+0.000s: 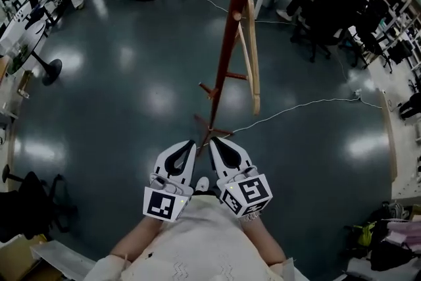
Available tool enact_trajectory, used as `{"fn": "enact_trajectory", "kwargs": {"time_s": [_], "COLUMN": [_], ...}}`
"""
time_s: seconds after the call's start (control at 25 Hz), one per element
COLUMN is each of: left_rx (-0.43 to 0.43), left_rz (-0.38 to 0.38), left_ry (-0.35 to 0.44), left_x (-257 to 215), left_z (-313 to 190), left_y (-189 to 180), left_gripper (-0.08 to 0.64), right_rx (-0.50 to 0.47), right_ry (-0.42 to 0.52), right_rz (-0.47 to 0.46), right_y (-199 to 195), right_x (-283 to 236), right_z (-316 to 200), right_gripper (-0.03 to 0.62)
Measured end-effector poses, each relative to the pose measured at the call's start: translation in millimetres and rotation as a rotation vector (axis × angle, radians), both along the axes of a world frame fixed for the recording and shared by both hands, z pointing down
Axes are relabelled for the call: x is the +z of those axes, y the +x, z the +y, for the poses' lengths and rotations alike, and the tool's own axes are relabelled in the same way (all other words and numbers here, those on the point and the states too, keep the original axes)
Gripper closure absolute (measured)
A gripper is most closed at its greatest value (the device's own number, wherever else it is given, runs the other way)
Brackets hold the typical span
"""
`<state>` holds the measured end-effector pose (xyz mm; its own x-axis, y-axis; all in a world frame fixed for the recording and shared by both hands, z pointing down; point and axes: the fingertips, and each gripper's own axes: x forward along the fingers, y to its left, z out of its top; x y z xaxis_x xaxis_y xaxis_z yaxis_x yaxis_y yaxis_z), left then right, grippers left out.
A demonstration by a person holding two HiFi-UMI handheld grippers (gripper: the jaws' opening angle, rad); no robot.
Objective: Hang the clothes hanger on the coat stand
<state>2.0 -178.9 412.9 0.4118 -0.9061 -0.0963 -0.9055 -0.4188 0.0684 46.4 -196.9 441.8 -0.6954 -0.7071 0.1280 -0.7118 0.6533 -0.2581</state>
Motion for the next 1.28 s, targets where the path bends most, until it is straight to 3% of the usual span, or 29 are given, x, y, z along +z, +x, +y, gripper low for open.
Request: {"fn": "enact_trajectory", "kwargs": {"time_s": [0.2,0.52,1.28], "left_rx": [-0.009,-0.003,0.024], "left_rz": [-0.019,-0.032,0.004], "left_ry": [-0.011,-0.013,-0.025], "left_x": [1,1,11], "left_z": [-3,-9,-10], "left_y": [-8,-6,-5], "left_gripper": [0.548,0.548,0.548], "right_rx": [-0.071,-0.119,-0.108], "right_ry": [0.03,0.166,0.153], "right_rz": [-0.031,-0.068,-0.018], "right_y": [-14,-15,-23], "right_x": [-5,-24,-11], "right_z": [7,11,12], "right_gripper": [0.572,0.572,0.572]}}
